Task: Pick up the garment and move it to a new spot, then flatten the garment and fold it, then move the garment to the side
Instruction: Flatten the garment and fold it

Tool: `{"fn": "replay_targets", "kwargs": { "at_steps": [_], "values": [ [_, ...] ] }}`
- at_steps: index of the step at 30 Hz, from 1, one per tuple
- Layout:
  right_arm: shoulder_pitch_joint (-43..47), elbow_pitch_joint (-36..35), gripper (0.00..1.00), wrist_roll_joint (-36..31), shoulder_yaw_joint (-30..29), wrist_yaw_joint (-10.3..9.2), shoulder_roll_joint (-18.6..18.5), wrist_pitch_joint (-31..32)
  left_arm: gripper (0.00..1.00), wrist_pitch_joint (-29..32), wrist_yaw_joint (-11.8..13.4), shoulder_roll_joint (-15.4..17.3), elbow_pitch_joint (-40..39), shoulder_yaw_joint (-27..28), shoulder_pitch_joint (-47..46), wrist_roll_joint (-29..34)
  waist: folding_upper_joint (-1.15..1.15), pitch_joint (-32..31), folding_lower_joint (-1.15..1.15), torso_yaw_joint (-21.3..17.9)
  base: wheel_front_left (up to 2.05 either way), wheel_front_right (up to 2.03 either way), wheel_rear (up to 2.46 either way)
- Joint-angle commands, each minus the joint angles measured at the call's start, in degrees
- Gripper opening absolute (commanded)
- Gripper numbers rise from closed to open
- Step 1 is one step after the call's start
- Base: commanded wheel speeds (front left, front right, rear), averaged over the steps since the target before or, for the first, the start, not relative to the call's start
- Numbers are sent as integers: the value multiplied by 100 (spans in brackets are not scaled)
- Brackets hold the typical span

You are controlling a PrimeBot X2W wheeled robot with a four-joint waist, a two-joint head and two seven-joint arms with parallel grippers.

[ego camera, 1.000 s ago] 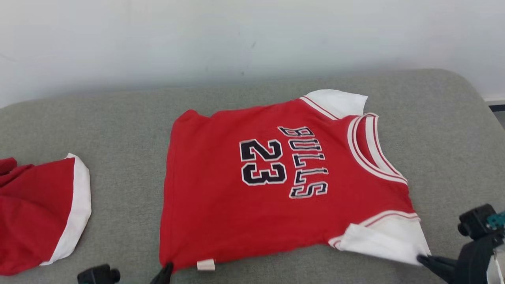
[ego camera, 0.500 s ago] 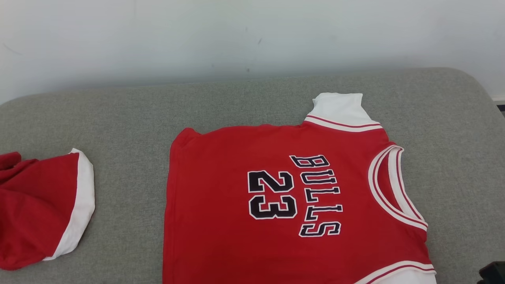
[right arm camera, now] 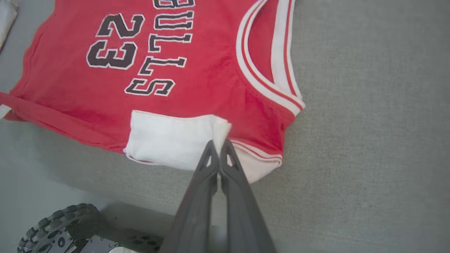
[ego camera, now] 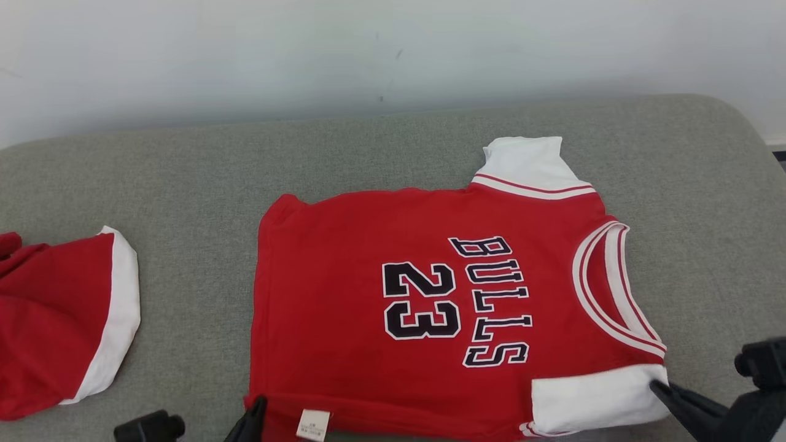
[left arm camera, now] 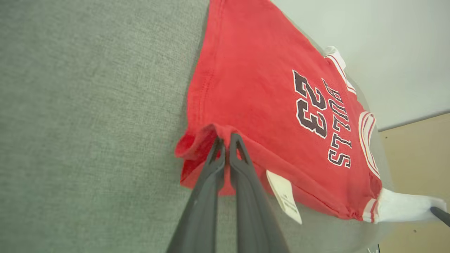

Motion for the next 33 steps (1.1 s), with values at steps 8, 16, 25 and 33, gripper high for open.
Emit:
{"fn": "replay_targets", "kwargs": {
  "at_steps": [8,16,25,33],
  "values": [
    [-1068,847,0,-550,954,-14,-605,-1819,0,-427,-114,-382,787,-329,-978,570,0,183,0,101,0,0,0],
    [-1754,1475,0,-986,1505,-14,-894,-3014,0,-756,-45,-561,1398,-404,-1427,855,0,238,0,118,0,0,0],
    [-2319,1956,0,-1412,1846,-14,-1009,-3922,0,-972,196,-607,1692,-378,-1621,1045,0,353,0,122,0,0,0],
    [-2807,2299,0,-1585,2174,-14,-983,-4352,0,-1106,227,-638,1779,-373,-1720,1099,0,464,0,115,0,0,0]
  ]
}}
